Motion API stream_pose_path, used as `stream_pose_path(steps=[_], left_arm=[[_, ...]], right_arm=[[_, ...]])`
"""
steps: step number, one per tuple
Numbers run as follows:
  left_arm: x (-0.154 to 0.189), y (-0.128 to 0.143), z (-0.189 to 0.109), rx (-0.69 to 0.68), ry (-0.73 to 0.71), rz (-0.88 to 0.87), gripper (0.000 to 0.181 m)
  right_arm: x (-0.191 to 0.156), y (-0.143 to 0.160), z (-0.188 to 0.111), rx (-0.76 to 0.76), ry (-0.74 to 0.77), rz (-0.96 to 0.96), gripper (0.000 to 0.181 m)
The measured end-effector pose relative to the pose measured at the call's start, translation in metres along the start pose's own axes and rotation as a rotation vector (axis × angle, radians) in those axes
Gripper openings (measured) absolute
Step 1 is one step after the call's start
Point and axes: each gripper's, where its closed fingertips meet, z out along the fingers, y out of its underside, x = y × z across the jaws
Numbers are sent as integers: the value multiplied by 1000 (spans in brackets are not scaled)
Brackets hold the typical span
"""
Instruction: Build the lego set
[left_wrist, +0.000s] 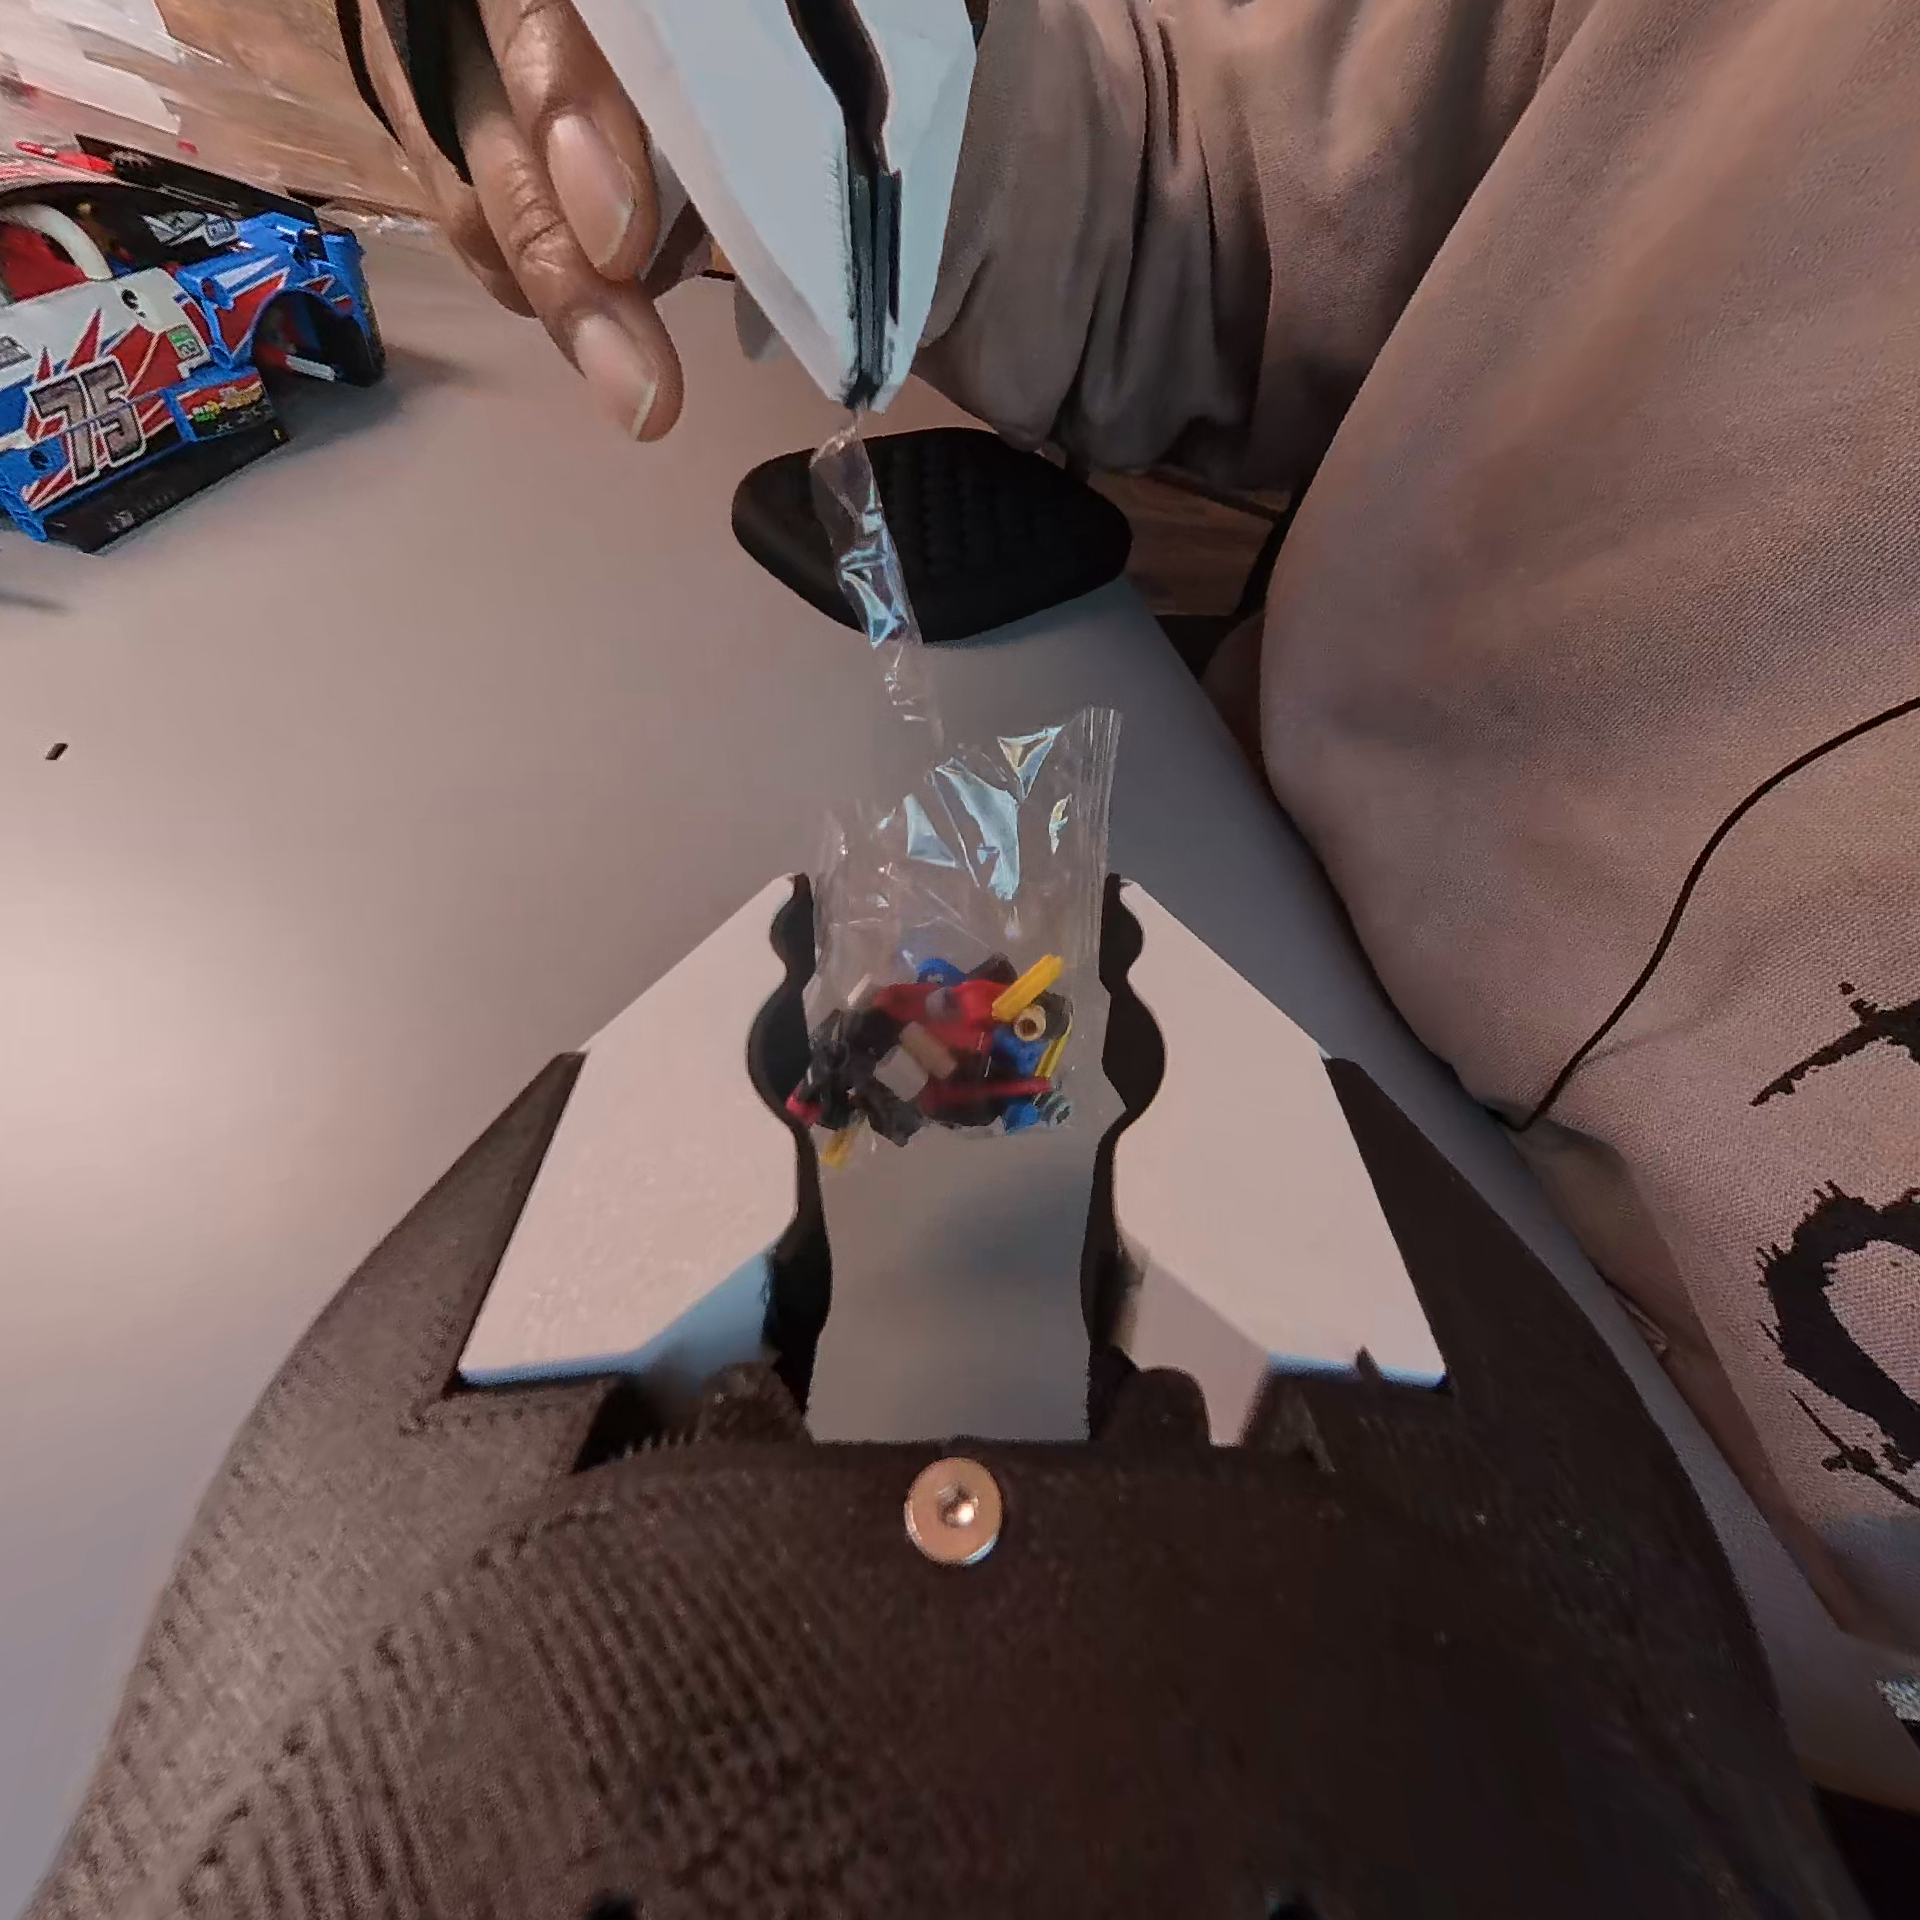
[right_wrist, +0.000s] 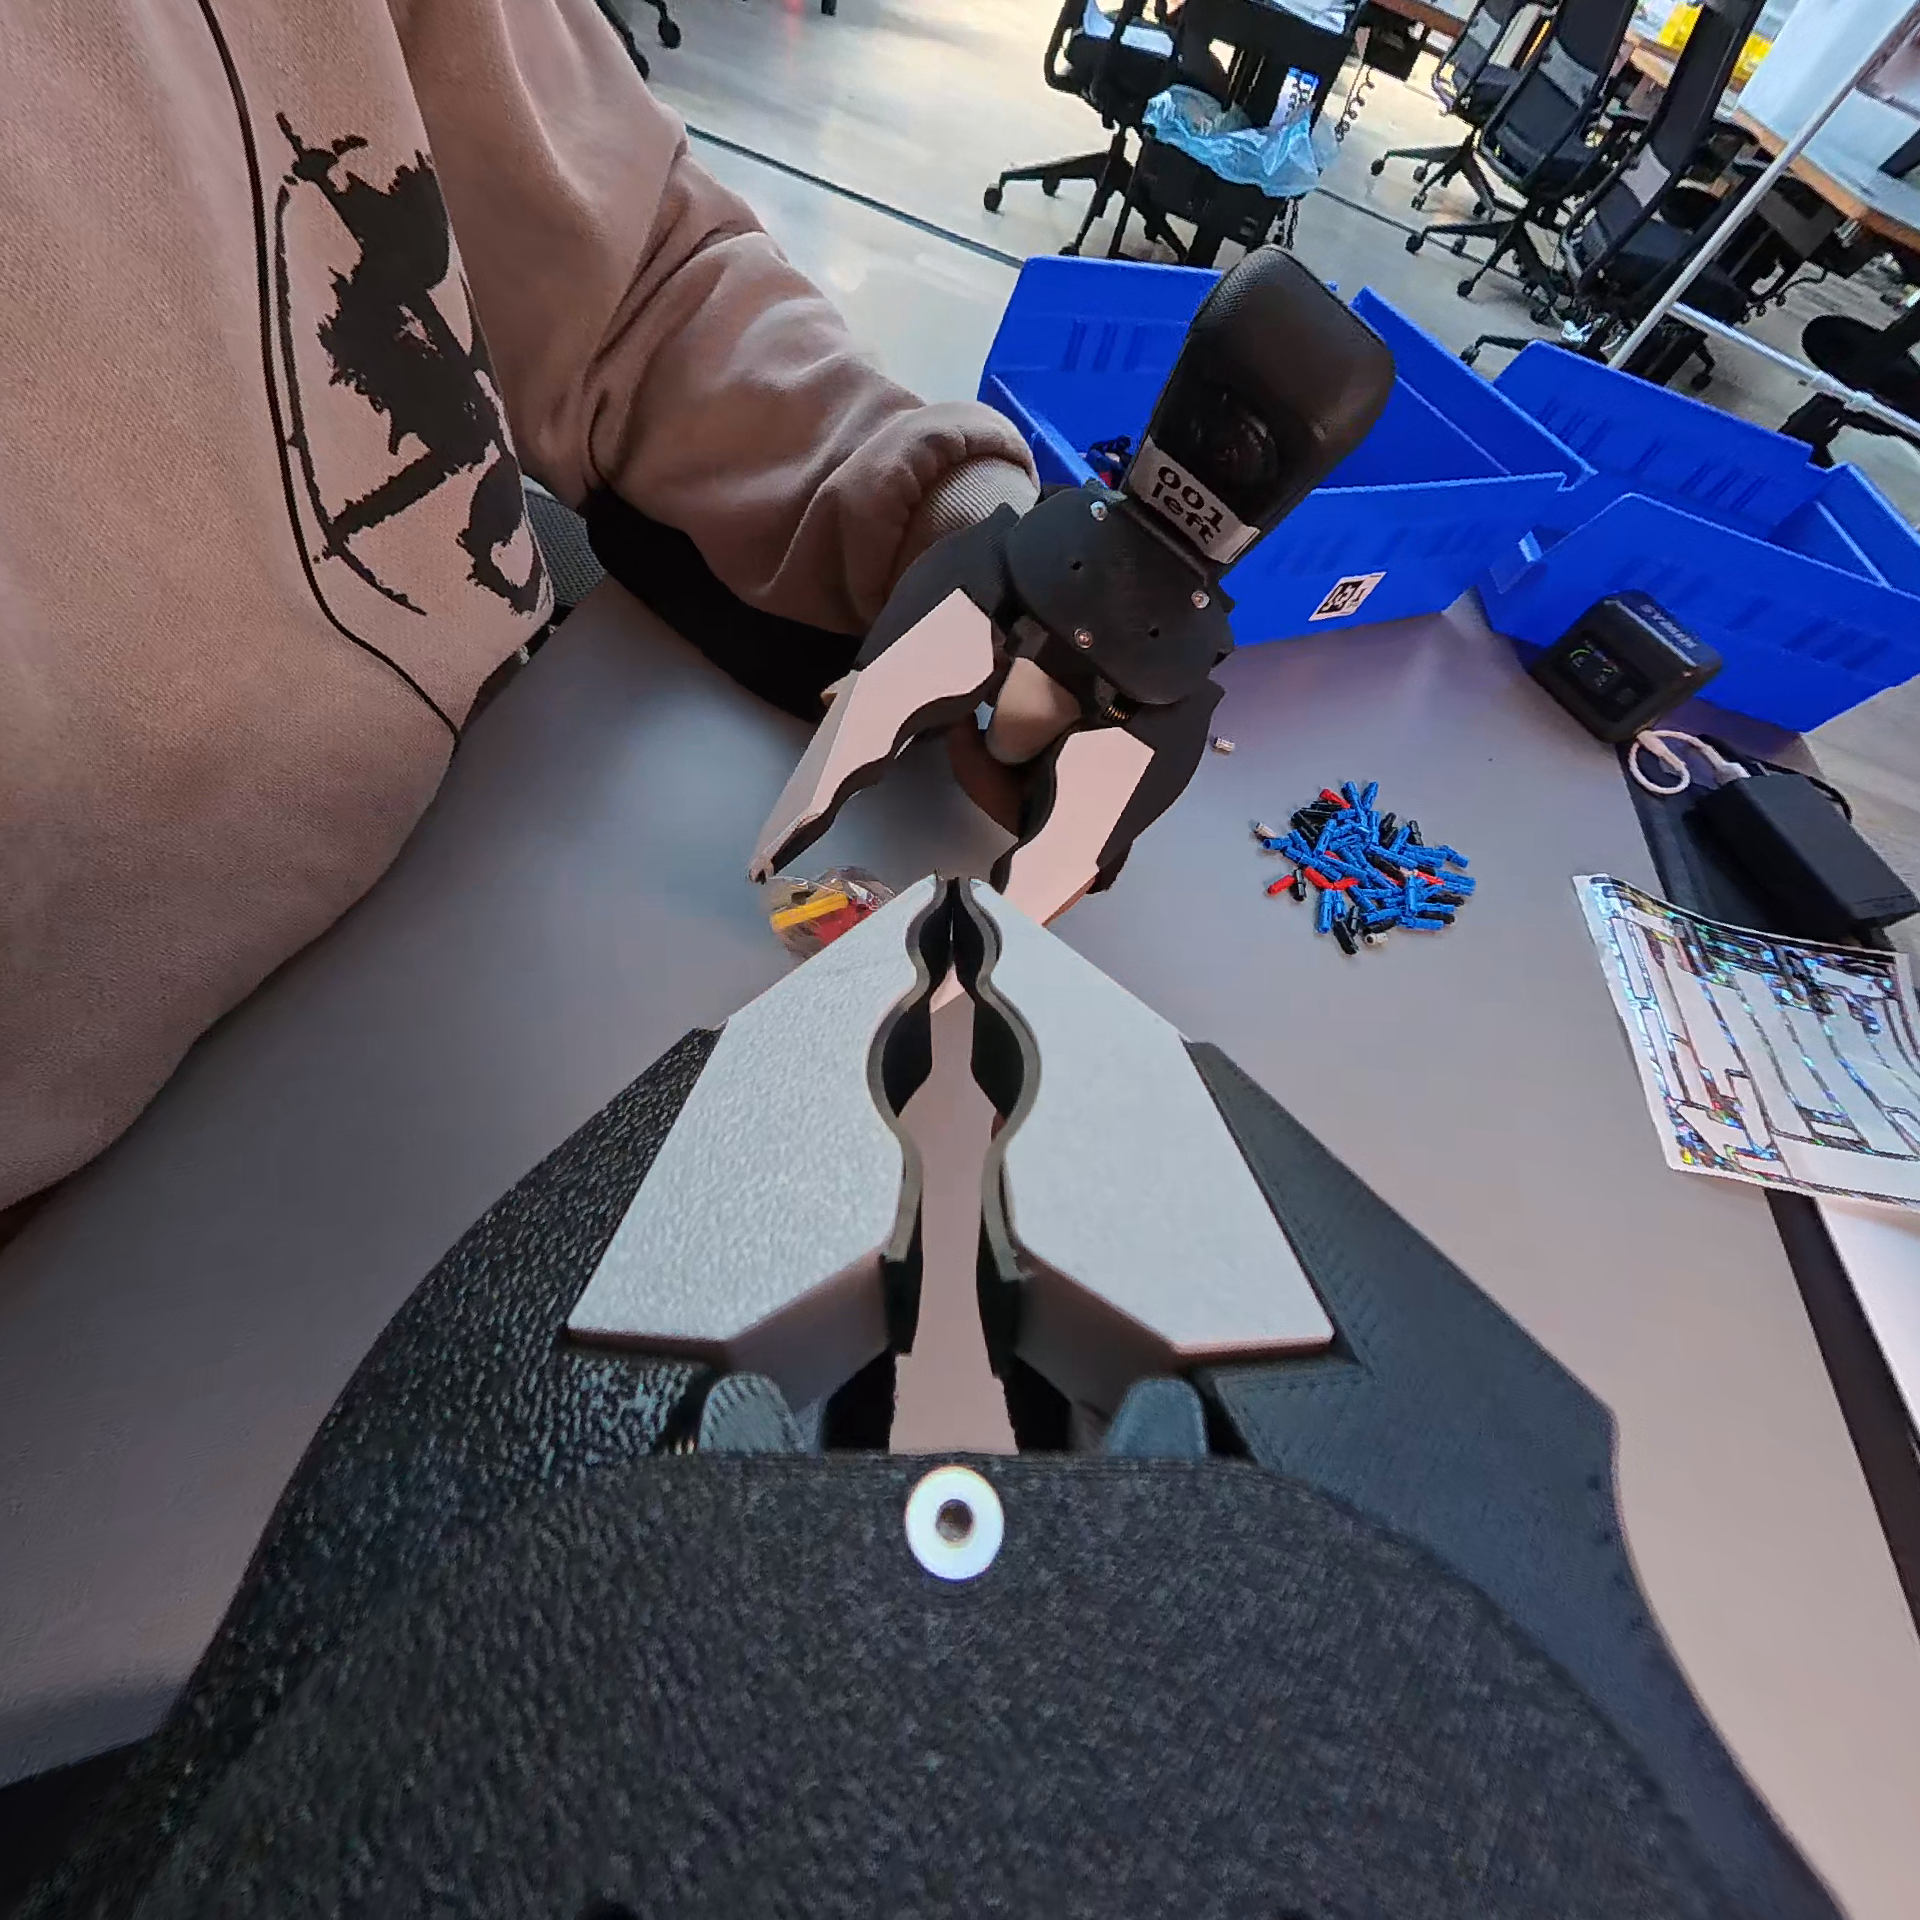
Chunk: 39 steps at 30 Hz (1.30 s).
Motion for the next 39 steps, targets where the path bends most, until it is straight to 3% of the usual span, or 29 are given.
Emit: stream_pose_path(steps=[9,17,24,29,35,37,39], left_arm=[[-11,2,3,-31,-45,-23,95],[-15,-1,44,-65,-76,-102,103],[-18,-10,37,5,-162,-139,115],[-22,-14,31,64,-284,-205,116],[-45,-12,25,116,-701,-293,107],[-46,-8,31,124,-775,-342,104],[-51,1,36,102,-820,-350,89]], right_arm=[[-5,2,6,-24,-28,-5,0],[-3,4,7,-42,-5,-13,0],[3,7,2,-52,34,-8,0],[8,8,-1,-65,72,-1,0],[16,15,-2,-117,132,26,0],[18,17,-3,-130,148,33,0],[20,19,-3,-134,158,43,0]])
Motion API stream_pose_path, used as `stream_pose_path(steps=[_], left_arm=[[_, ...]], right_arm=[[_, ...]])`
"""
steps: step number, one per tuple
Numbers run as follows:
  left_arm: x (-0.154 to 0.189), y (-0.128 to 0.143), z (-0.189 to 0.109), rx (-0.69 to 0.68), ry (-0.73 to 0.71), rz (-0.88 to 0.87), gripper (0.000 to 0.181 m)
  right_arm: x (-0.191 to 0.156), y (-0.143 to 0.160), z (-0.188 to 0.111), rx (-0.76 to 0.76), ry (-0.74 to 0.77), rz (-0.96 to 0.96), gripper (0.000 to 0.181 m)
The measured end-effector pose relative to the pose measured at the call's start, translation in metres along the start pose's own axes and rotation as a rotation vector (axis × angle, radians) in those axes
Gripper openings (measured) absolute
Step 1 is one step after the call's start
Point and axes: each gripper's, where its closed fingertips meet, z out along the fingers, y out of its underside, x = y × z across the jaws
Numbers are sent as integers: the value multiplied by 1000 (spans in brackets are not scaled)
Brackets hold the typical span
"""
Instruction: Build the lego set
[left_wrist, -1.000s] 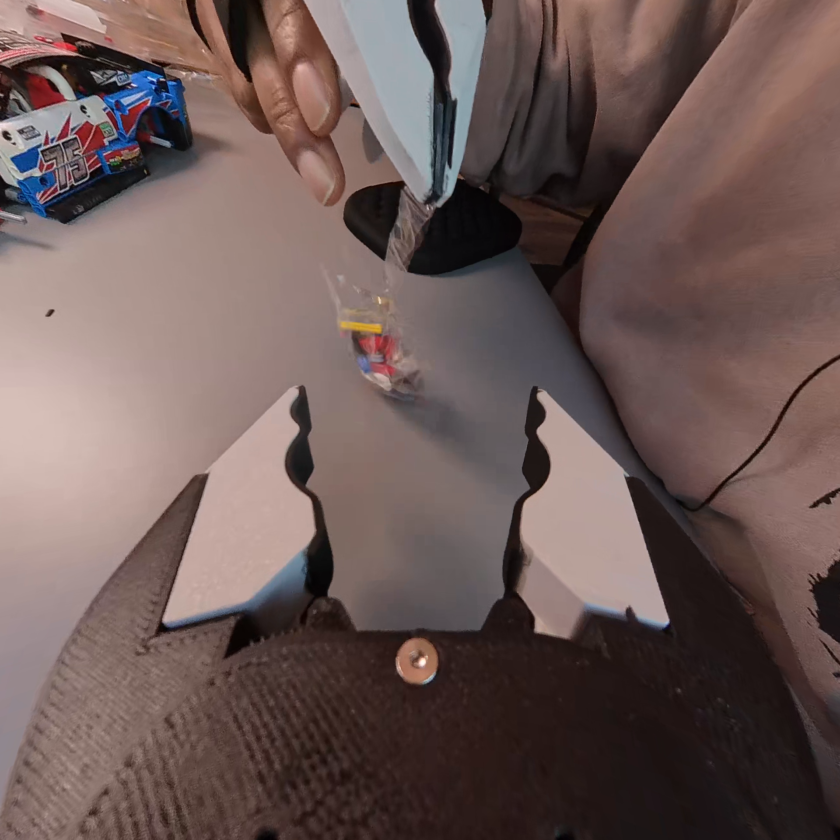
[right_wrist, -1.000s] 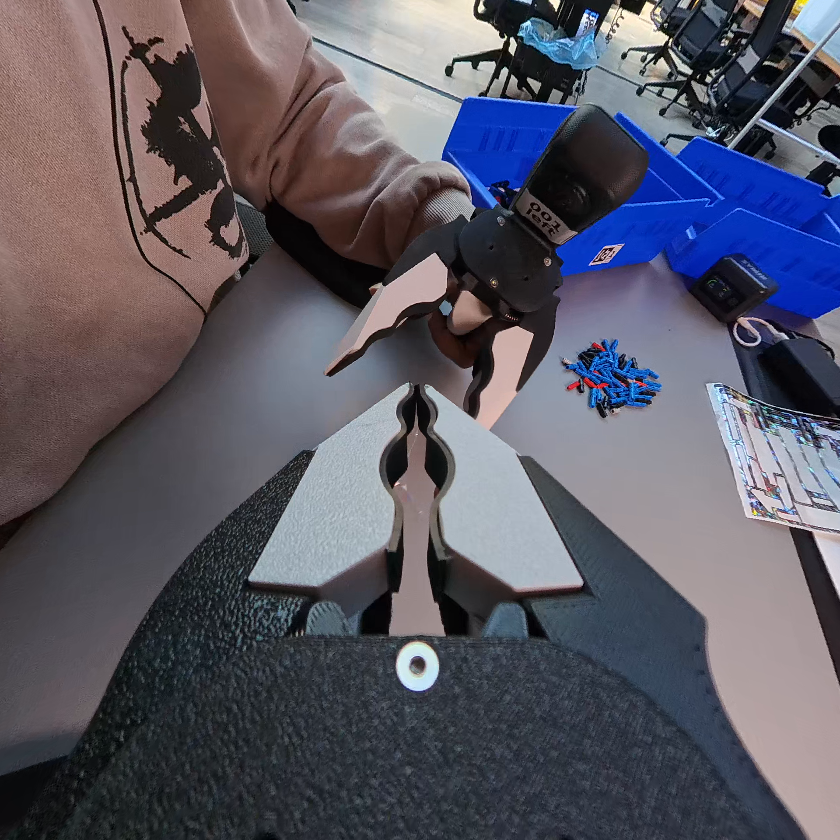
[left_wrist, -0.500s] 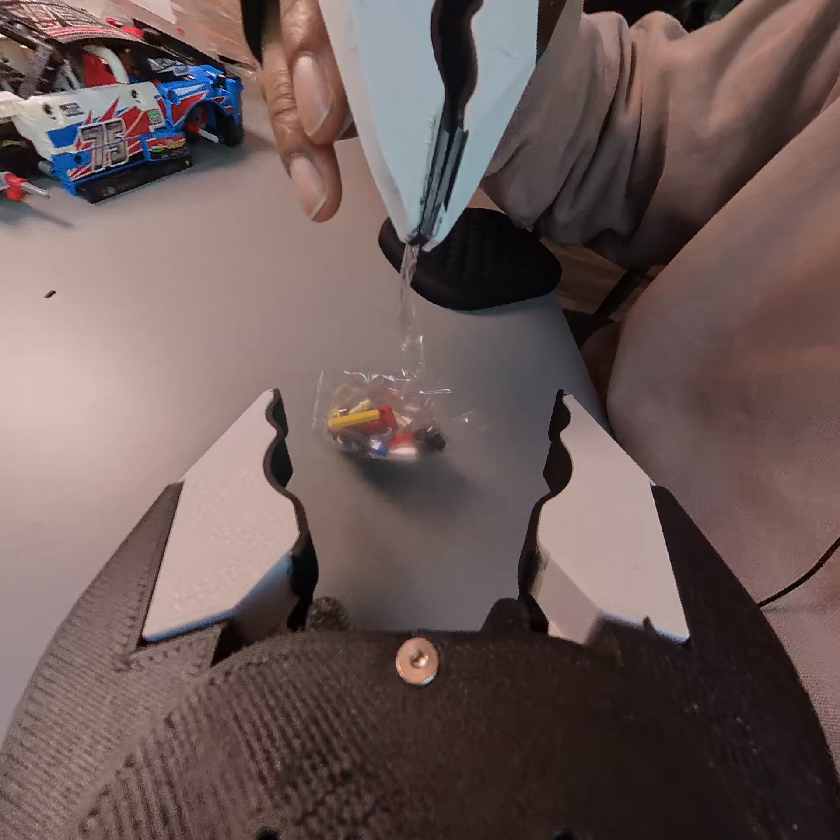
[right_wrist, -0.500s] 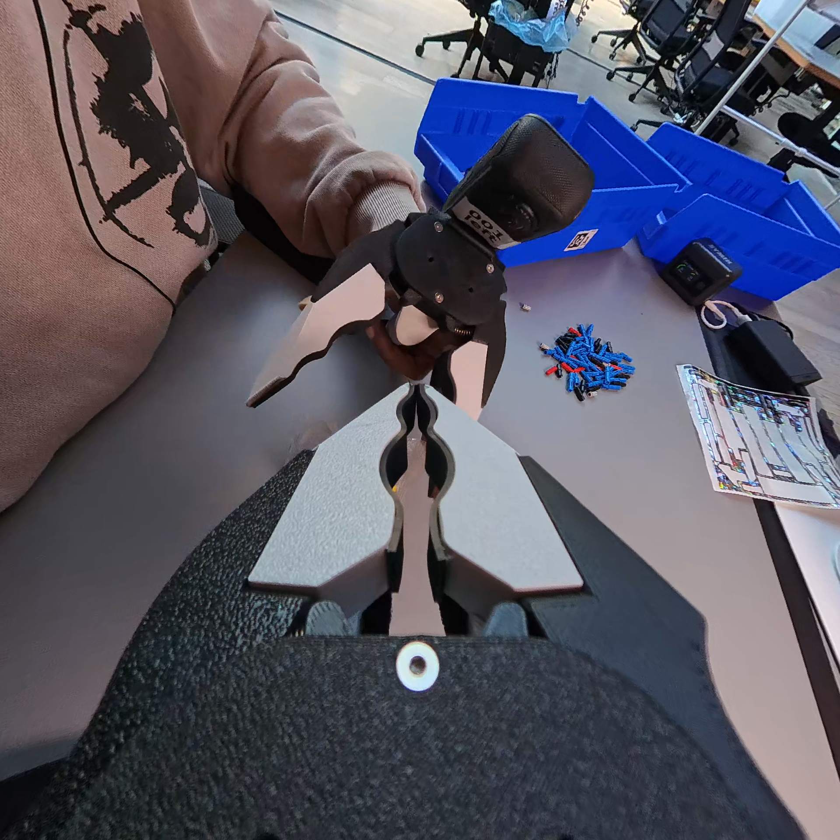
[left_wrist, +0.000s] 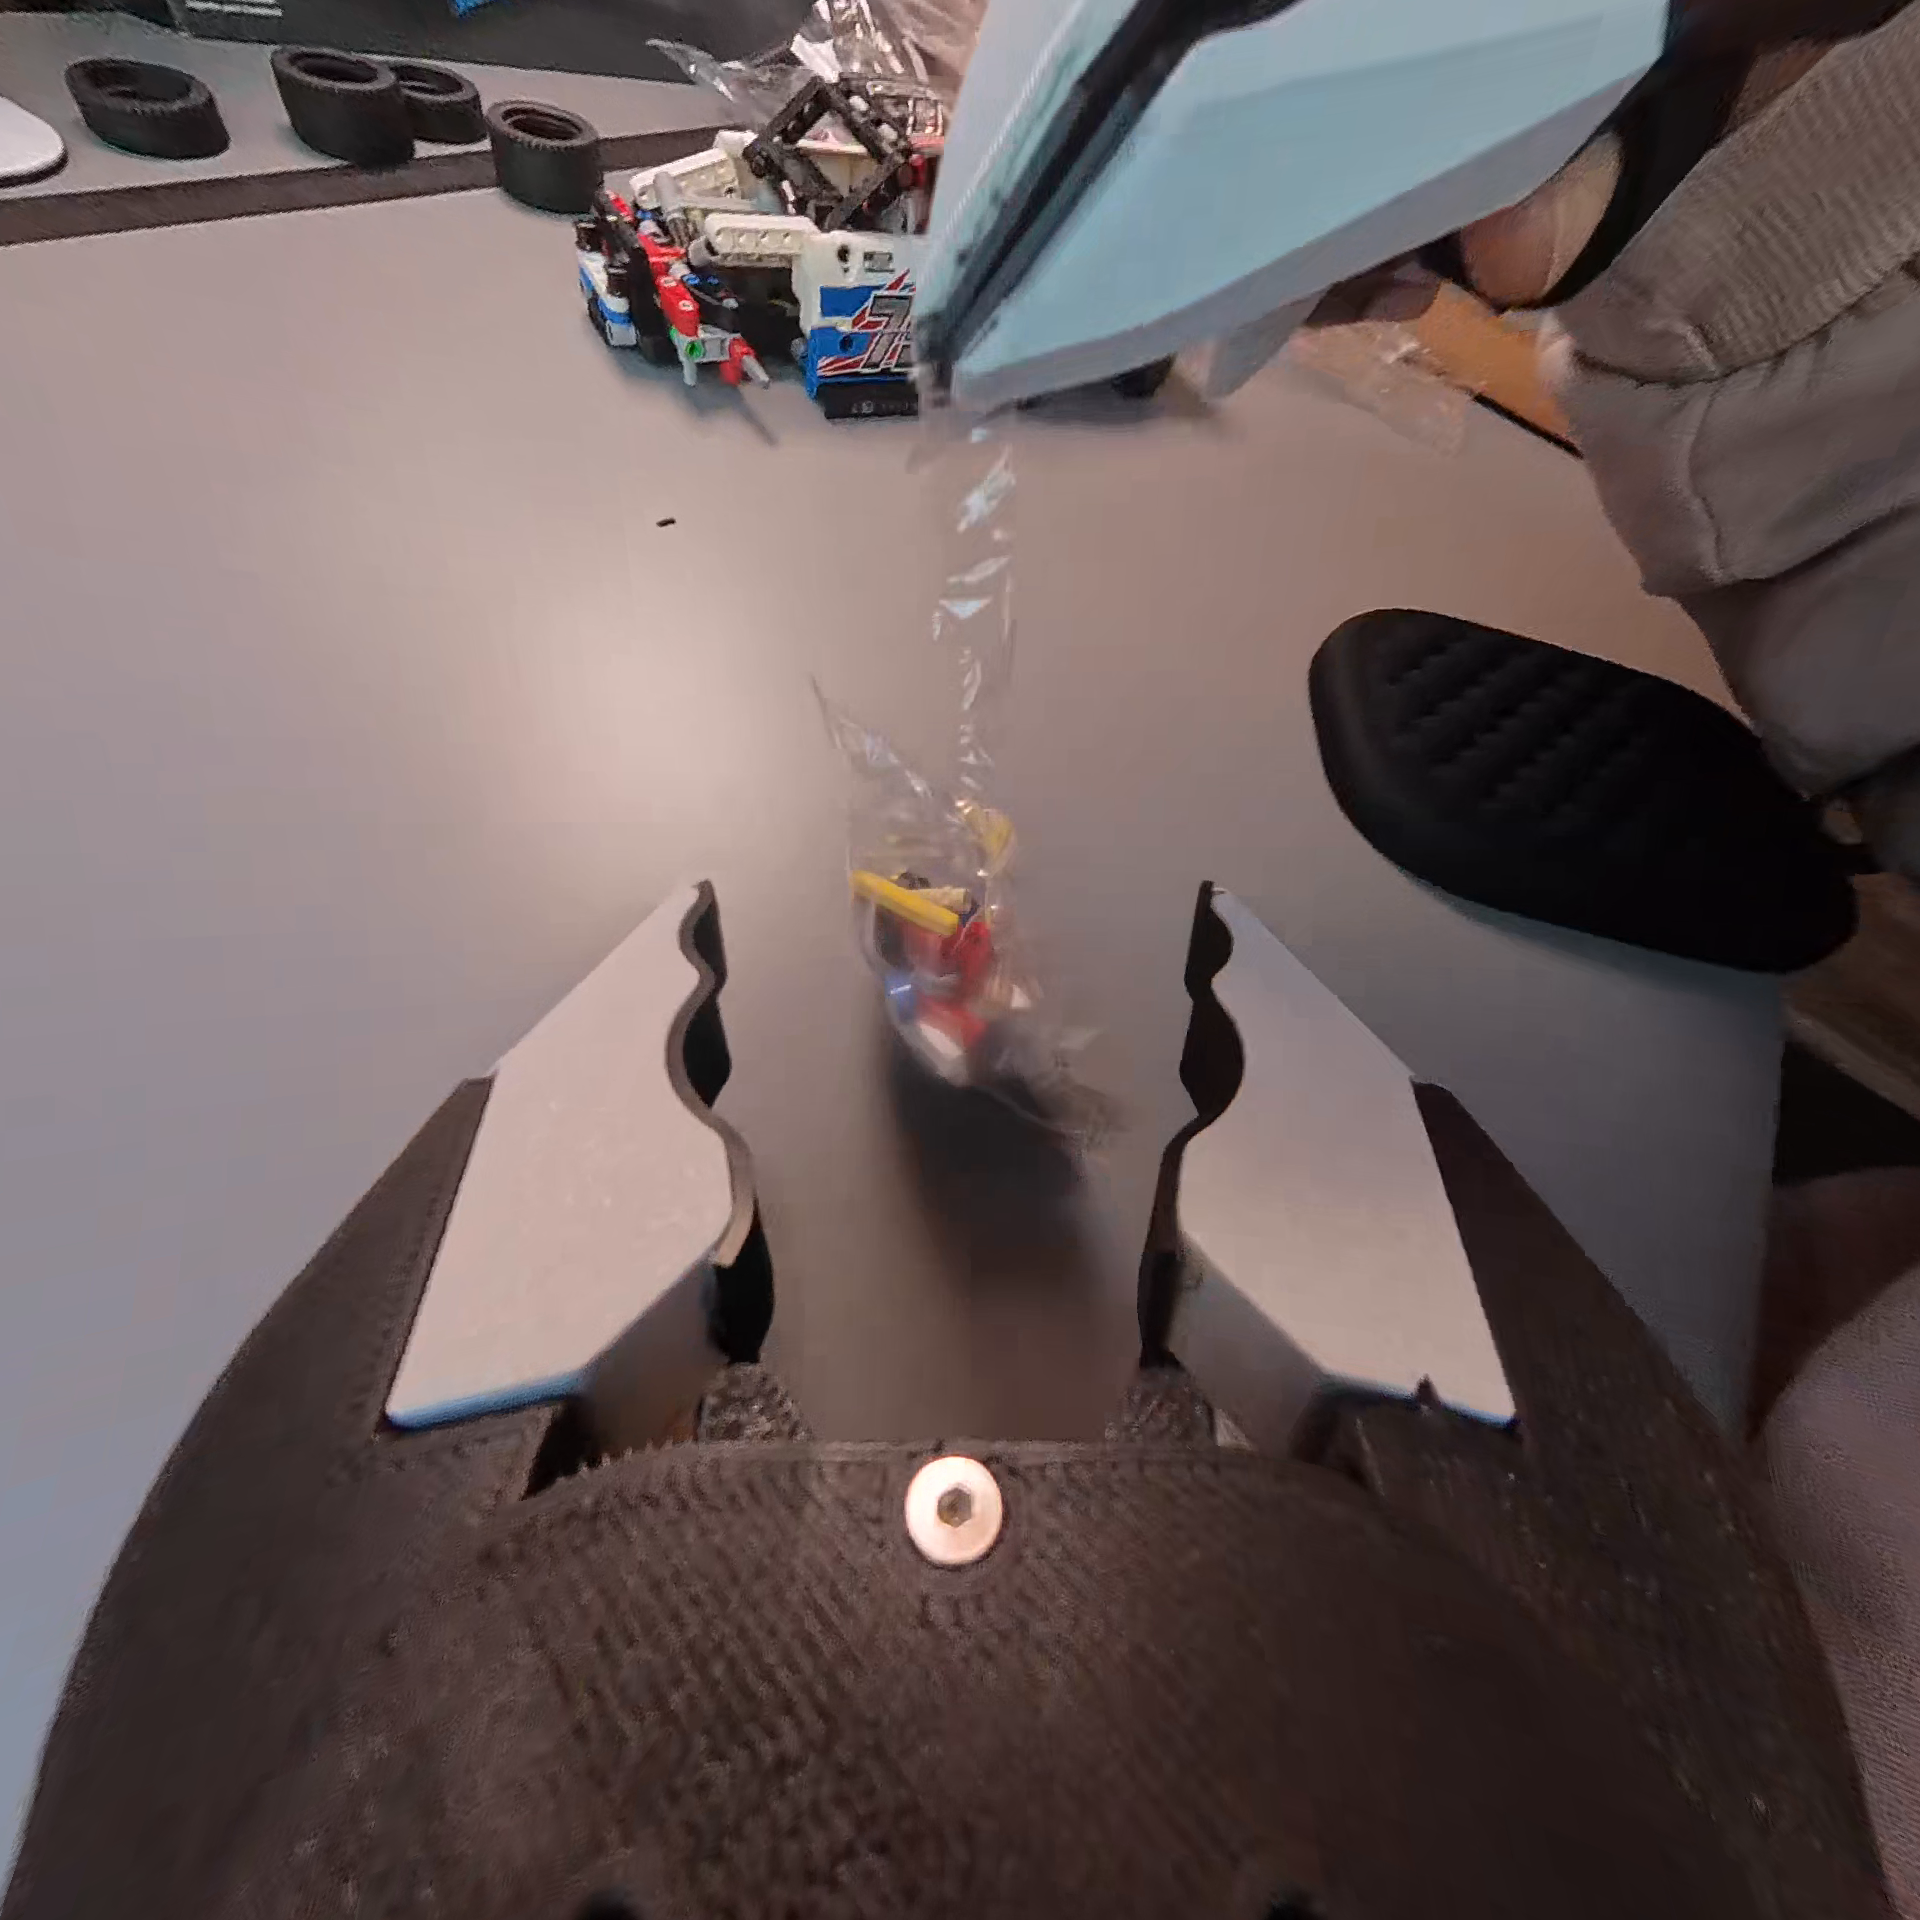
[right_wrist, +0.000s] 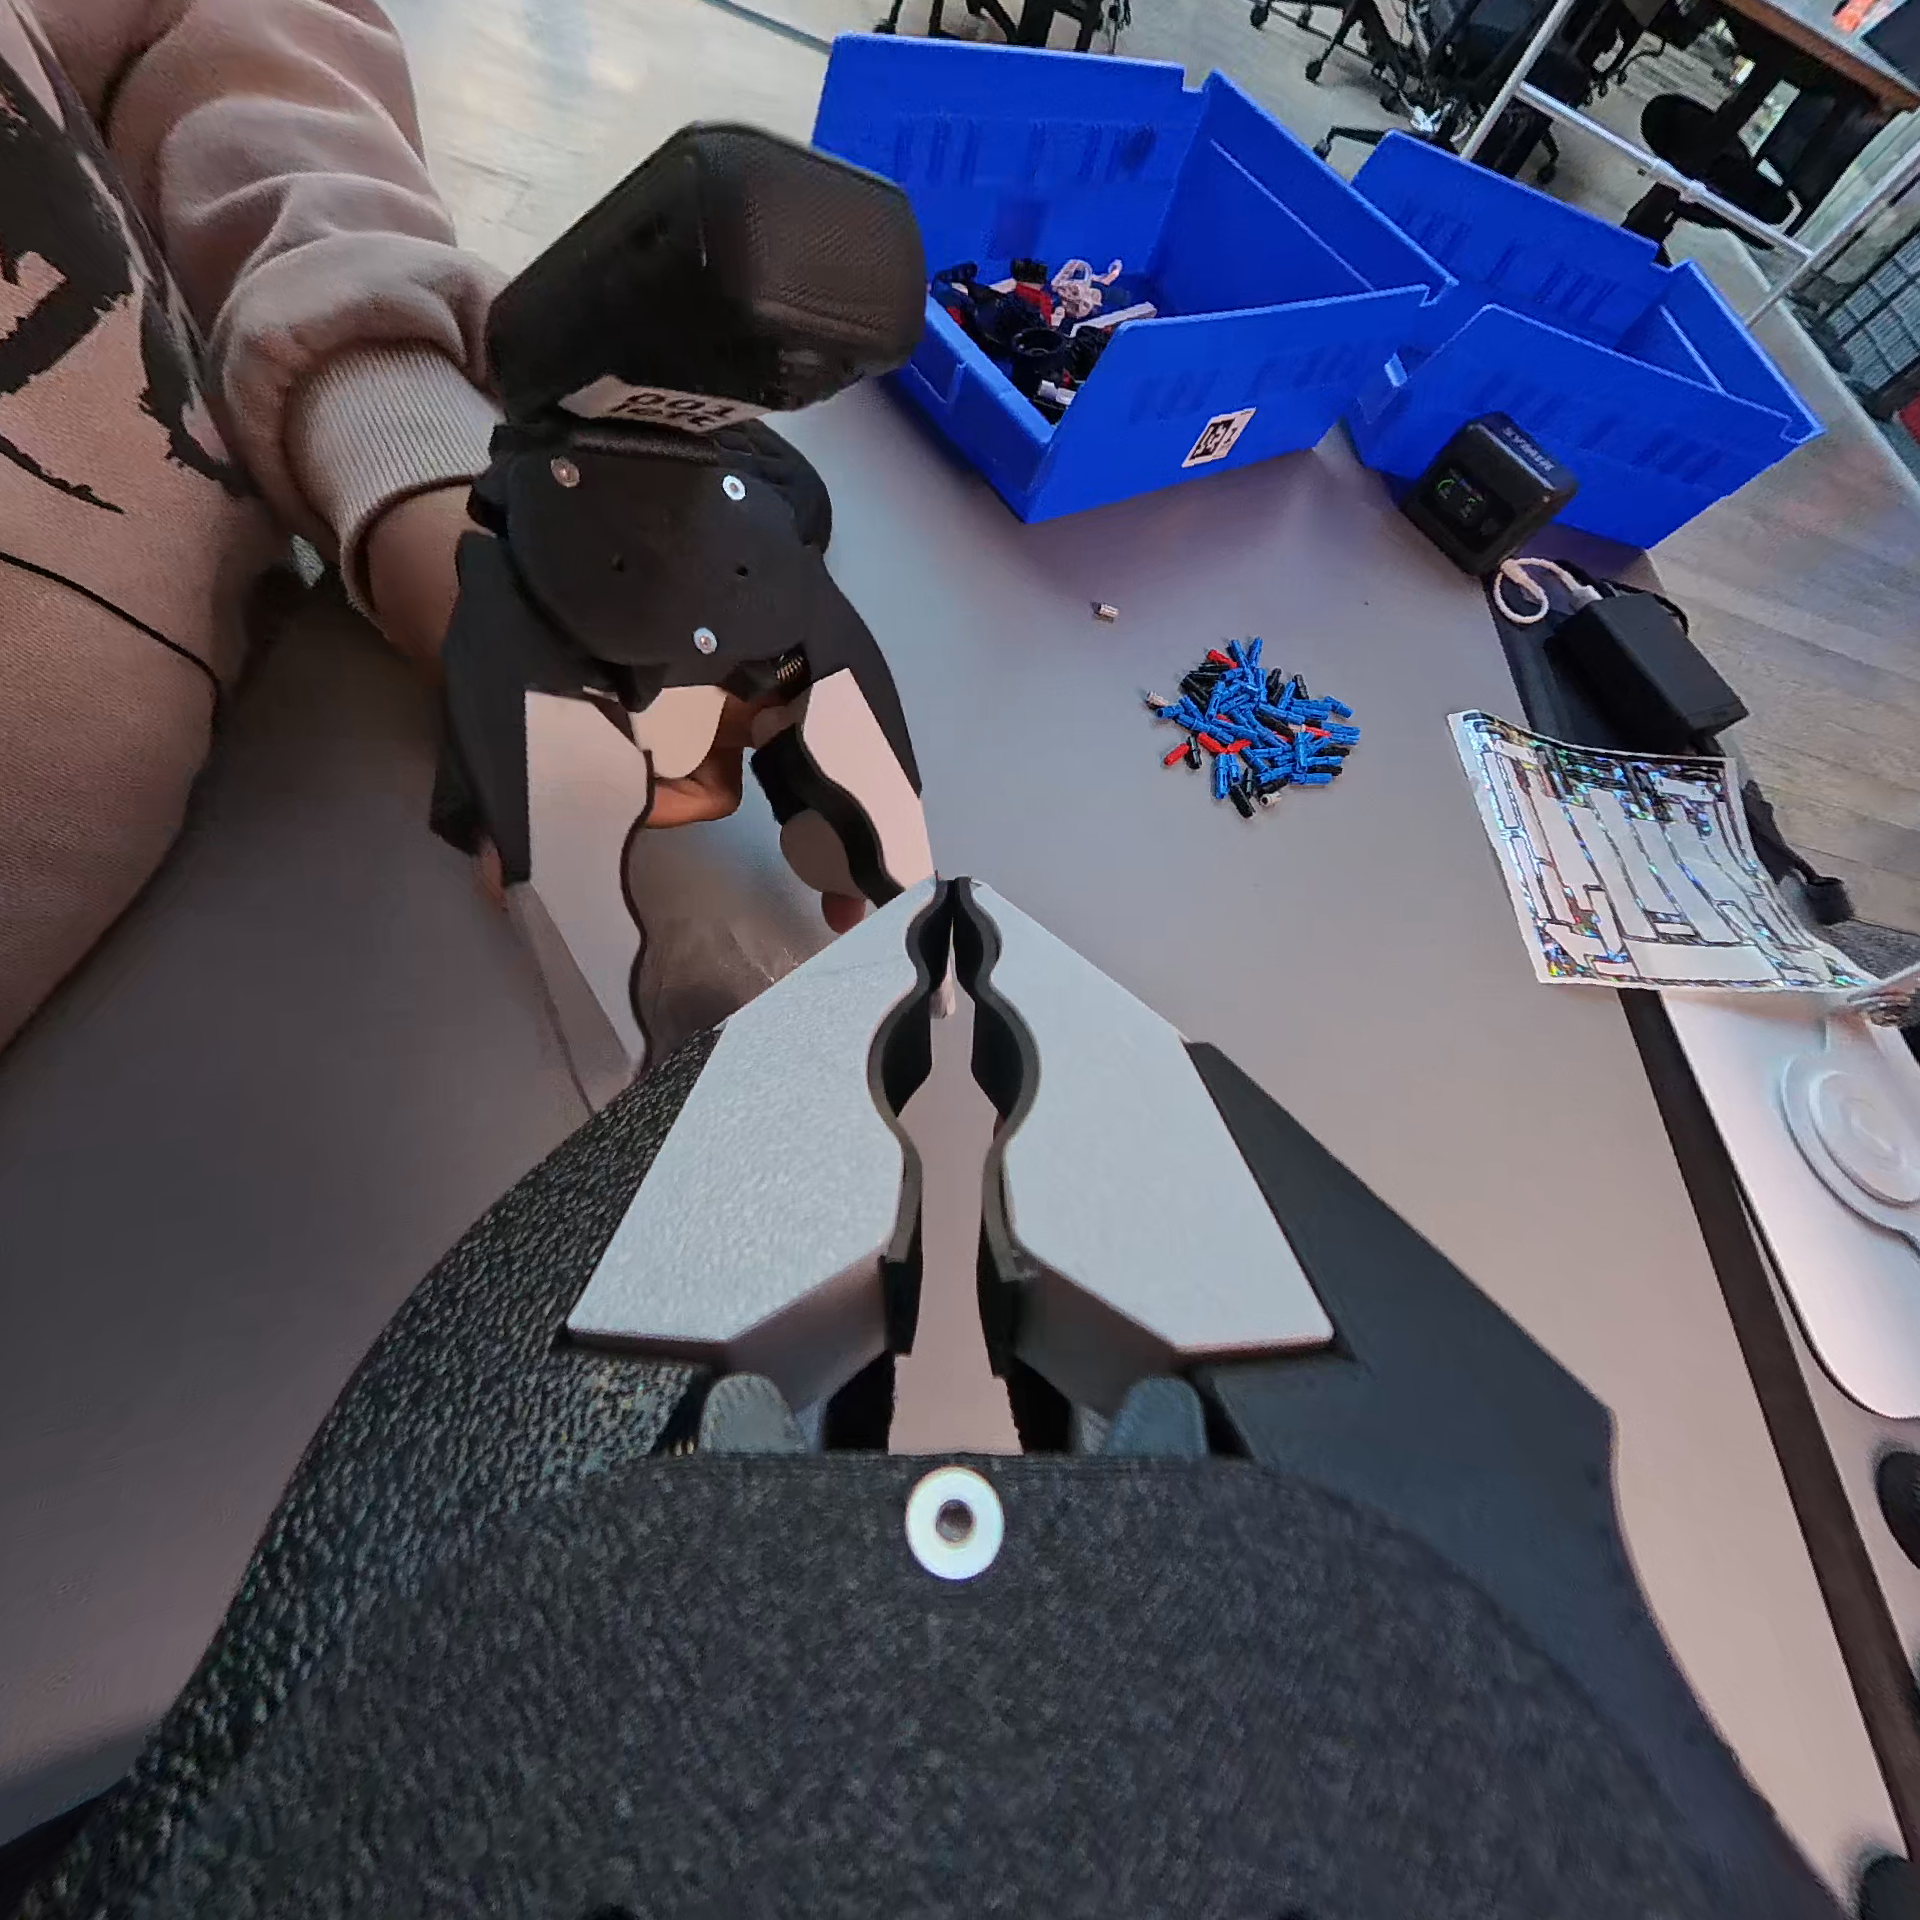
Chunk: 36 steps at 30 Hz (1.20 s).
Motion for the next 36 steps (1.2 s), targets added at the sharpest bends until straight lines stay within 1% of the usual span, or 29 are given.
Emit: stream_pose_path(steps=[1,2,3,4,7,12,16,19,21,23,25,27,30,34,35,36], left_arm=[[-5,3,2,-9,-22,4,77],[-10,1,1,-5,-30,6,56],[-13,-2,-1,11,-18,25,14],[-15,-5,-3,18,5,48,0],[-14,-8,-9,-20,115,67,0],[-6,-19,-27,-29,310,101,0],[-1,-7,-38,-55,427,94,0],[4,-2,-43,-63,469,110,0],[6,-3,-46,-66,486,111,0],[6,-3,-46,-63,494,97,0],[5,-4,-47,-51,502,83,0],[4,-4,-47,-42,501,72,0],[5,-4,-48,-39,512,64,0],[9,-3,-46,-43,522,63,0],[10,-2,-46,-46,523,63,0],[11,-2,-45,-49,522,66,0]], right_arm=[[1,1,0,-3,4,3,0],[2,2,0,-6,9,5,0],[3,3,-1,-6,15,8,0],[4,4,-1,-7,21,12,0],[8,6,-6,-5,38,22,0],[10,7,-16,18,38,57,0],[15,17,-33,80,27,171,0],[16,39,-45,83,43,251,0],[21,58,-55,71,98,303,0],[29,77,-72,47,187,357,0],[39,101,-97,-6,320,401,0],[52,132,-136,-102,514,445,0],[66,194,-218,-341,868,536,0],[52,275,-324,-668,1238,732,2],[46,291,-347,-760,1316,759,15],[40,301,-365,-840,1377,763,30]])
